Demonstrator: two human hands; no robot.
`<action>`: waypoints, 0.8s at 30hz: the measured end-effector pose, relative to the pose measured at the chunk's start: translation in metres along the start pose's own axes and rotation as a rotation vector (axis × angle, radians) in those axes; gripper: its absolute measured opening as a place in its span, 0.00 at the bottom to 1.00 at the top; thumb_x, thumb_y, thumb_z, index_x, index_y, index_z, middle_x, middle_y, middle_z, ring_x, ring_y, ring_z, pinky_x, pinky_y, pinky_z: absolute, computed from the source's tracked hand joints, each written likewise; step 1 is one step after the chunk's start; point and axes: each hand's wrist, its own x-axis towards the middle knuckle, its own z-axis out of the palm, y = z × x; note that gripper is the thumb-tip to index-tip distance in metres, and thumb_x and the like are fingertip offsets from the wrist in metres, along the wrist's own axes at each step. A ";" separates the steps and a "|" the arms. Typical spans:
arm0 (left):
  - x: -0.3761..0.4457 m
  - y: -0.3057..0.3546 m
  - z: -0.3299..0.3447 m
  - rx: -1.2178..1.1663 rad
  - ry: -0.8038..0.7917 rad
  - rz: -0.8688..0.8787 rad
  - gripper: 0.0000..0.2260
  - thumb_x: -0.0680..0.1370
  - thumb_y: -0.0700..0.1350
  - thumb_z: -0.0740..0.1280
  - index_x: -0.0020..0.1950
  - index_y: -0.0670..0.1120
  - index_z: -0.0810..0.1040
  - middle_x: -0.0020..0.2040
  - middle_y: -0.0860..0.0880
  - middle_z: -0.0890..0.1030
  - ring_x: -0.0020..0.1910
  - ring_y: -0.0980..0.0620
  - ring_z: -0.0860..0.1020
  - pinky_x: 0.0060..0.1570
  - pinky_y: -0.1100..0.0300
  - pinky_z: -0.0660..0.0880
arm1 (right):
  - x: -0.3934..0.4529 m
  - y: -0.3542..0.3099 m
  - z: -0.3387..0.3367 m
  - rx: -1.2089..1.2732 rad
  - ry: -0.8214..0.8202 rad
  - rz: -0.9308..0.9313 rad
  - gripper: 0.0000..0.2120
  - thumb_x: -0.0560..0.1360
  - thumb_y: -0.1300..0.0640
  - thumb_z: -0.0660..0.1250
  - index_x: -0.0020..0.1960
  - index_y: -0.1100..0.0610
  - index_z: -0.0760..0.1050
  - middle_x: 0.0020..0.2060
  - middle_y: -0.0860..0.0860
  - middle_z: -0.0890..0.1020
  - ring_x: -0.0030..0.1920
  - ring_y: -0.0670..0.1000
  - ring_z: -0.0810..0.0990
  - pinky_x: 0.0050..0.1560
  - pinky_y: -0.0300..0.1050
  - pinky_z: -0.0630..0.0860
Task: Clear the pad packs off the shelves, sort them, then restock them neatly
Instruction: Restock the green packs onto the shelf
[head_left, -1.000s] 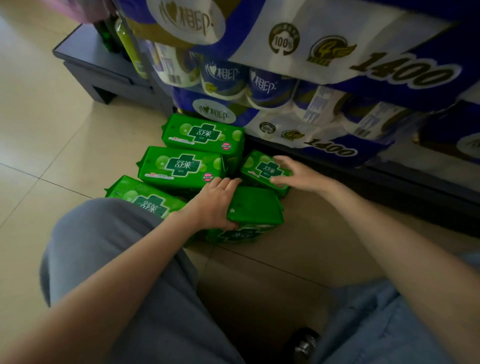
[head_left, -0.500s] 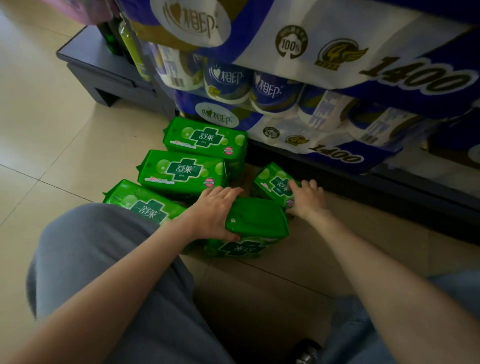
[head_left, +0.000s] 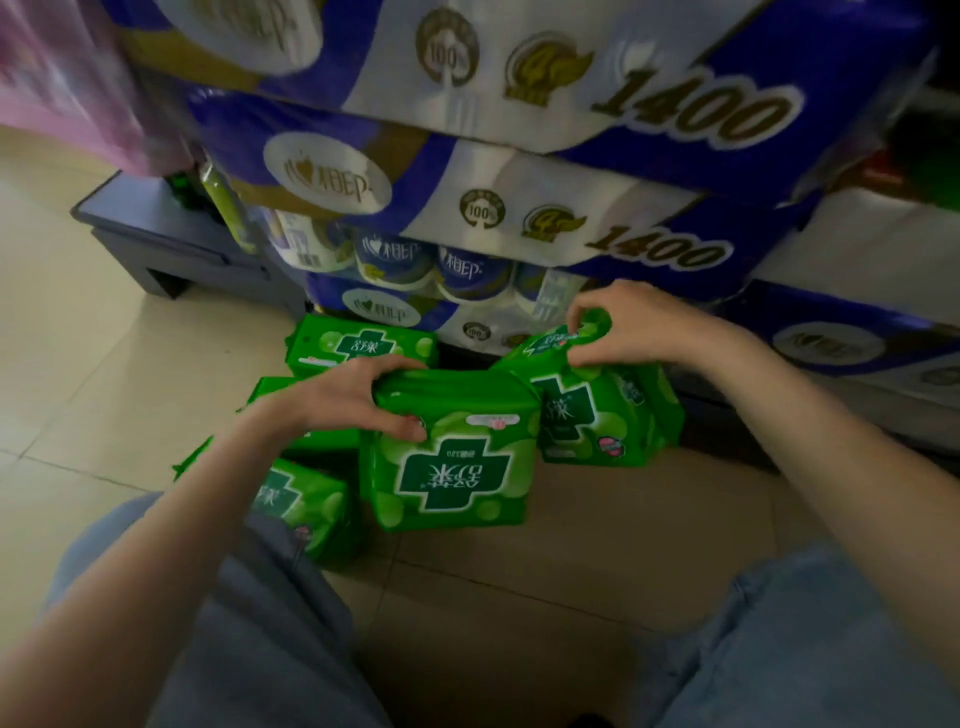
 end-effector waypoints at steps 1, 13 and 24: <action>-0.002 0.014 -0.014 -0.013 -0.028 0.015 0.50 0.41 0.73 0.73 0.61 0.58 0.71 0.56 0.60 0.76 0.52 0.61 0.77 0.50 0.71 0.74 | -0.008 -0.004 -0.018 0.012 0.016 0.000 0.13 0.71 0.45 0.69 0.53 0.49 0.74 0.41 0.45 0.70 0.40 0.46 0.70 0.36 0.43 0.65; -0.070 0.182 -0.111 -0.023 -0.157 0.270 0.45 0.49 0.58 0.82 0.63 0.50 0.72 0.57 0.51 0.82 0.53 0.51 0.81 0.44 0.65 0.78 | -0.137 -0.037 -0.196 0.179 0.487 -0.221 0.08 0.66 0.49 0.72 0.44 0.43 0.78 0.43 0.42 0.80 0.39 0.36 0.77 0.37 0.31 0.72; -0.081 0.244 -0.145 -0.604 0.360 0.858 0.30 0.44 0.56 0.83 0.43 0.50 0.86 0.40 0.50 0.85 0.37 0.55 0.83 0.36 0.64 0.79 | -0.150 -0.038 -0.316 0.397 1.378 -0.538 0.12 0.64 0.49 0.67 0.47 0.48 0.71 0.42 0.48 0.74 0.41 0.37 0.73 0.41 0.29 0.70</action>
